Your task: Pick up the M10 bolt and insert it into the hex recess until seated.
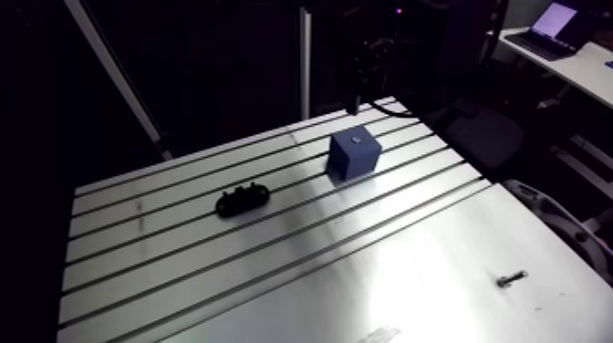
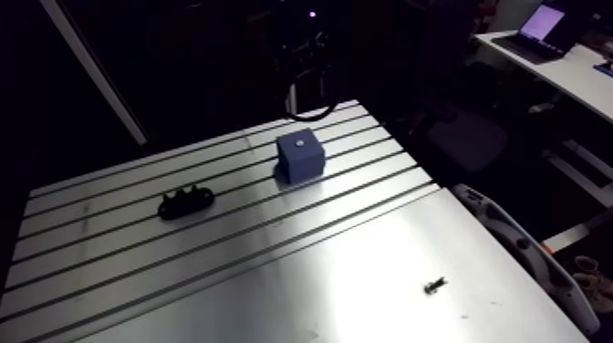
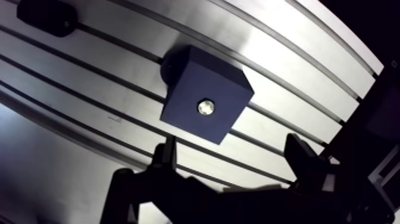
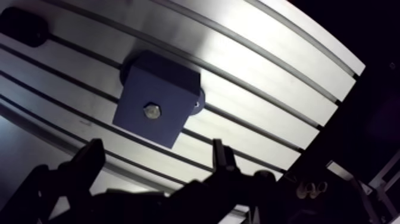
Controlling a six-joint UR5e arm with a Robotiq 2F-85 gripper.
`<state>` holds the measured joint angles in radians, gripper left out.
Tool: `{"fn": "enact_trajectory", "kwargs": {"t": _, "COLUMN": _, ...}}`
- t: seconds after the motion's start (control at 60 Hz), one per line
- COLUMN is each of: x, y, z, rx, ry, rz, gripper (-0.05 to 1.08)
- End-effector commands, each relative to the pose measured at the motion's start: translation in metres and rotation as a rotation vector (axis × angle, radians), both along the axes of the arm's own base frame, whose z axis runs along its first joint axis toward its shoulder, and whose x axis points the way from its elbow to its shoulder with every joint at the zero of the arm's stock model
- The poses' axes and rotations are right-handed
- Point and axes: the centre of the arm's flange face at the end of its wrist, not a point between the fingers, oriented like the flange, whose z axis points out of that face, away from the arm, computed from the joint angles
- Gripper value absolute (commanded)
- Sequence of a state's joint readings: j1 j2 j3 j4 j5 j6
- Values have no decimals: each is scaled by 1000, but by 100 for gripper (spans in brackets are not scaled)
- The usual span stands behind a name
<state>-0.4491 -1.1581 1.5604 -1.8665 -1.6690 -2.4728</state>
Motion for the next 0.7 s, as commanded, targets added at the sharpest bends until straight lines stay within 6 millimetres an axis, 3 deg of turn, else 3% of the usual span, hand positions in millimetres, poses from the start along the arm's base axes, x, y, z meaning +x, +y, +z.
{"fn": "enact_trajectory", "kwargs": {"t": 0.017, "x": 10, "y": 2, "z": 14, "rx": 28, "ry": 19, "rz": -302, "gripper": 92}}
{"fn": "enact_trajectory", "kwargs": {"t": 0.033, "x": 11, "y": 3, "z": 13, "rx": 29, "ry": 19, "rz": -341, "gripper": 102}}
{"fn": "enact_trajectory", "kwargs": {"t": 0.067, "x": 12, "y": 6, "z": 11, "rx": 26, "ry": 15, "rz": -364, "gripper": 107}}
{"fn": "enact_trajectory", "kwargs": {"t": 0.317, "x": 11, "y": -4, "z": -5, "rx": -49, "ry": 12, "rz": -437, "gripper": 108}}
{"fn": "enact_trajectory", "kwargs": {"t": 0.7, "x": 7, "y": 2, "z": -16, "rx": -29, "ry": 36, "rz": -431, "gripper": 108}}
